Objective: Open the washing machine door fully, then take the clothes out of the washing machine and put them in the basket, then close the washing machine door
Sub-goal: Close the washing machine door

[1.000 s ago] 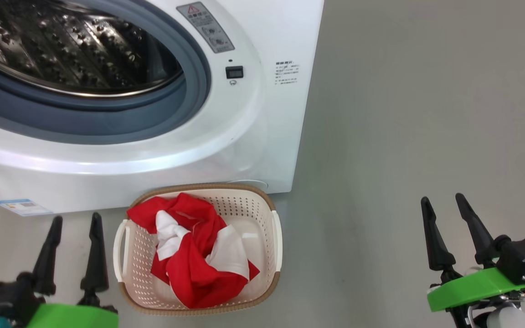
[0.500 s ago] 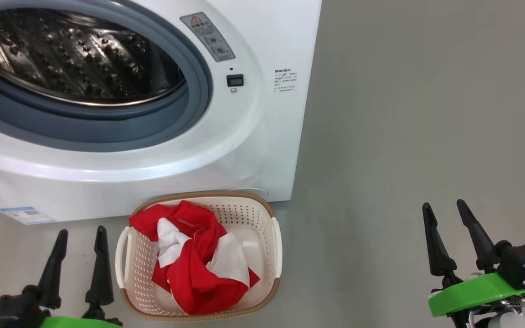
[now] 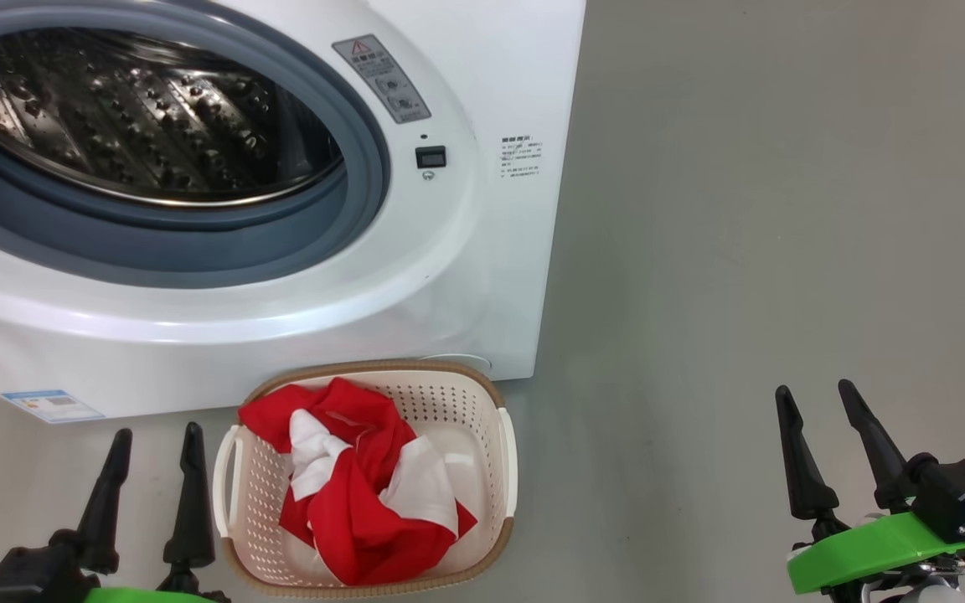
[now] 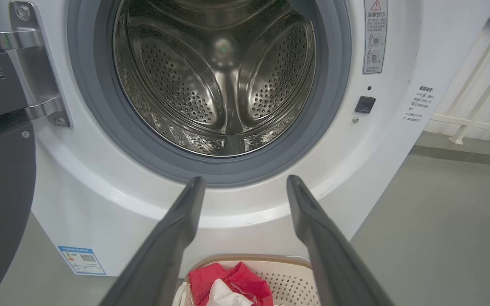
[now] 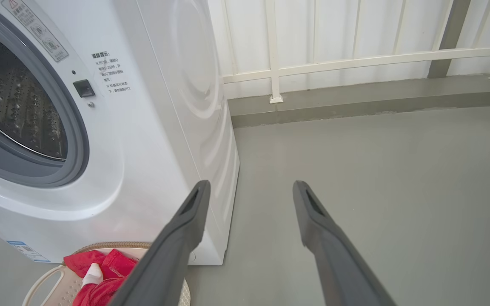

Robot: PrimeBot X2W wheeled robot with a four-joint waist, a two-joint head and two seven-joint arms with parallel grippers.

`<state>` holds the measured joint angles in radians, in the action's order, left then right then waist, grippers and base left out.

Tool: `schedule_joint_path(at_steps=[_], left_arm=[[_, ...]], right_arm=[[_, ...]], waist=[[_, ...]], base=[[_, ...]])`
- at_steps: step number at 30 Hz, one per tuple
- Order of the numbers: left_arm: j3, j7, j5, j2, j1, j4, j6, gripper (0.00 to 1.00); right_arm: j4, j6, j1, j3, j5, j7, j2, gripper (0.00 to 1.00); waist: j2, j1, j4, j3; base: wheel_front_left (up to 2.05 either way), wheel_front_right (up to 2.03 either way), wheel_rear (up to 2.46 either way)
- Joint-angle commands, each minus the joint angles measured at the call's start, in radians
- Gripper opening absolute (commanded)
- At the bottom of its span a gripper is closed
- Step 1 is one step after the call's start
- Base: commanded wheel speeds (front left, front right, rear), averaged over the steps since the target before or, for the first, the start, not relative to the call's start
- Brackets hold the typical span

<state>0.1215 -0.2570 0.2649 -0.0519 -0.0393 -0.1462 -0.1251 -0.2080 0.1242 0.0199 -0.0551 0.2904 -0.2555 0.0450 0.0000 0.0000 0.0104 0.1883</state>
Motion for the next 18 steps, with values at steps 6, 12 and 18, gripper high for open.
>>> schedule_joint_path(at_steps=[6, 12, 18], left_arm=[[0.031, -0.005, -0.006, -0.011, 0.007, 0.023, -0.006, 1.0], [0.031, -0.005, -0.004, -0.01, 0.011, 0.027, -0.006, 1.0], [0.03, -0.005, 0.003, -0.008, 0.016, 0.039, -0.006, 1.0]], right_arm=[[0.021, 0.007, -0.001, 0.018, -0.002, -0.006, 0.005, 1.0], [0.021, 0.007, -0.004, 0.014, -0.003, -0.006, 0.005, 1.0], [0.023, 0.007, -0.009, 0.015, -0.004, -0.006, 0.005, 1.0]], waist=[[0.0, 0.0, 0.001, -0.004], [0.0, 0.0, 0.002, -0.009], [0.0, 0.0, 0.001, -0.014]], base=[[-0.83, 0.83, 0.0], [-1.54, 1.54, 0.0], [-1.56, 1.55, 0.01]])
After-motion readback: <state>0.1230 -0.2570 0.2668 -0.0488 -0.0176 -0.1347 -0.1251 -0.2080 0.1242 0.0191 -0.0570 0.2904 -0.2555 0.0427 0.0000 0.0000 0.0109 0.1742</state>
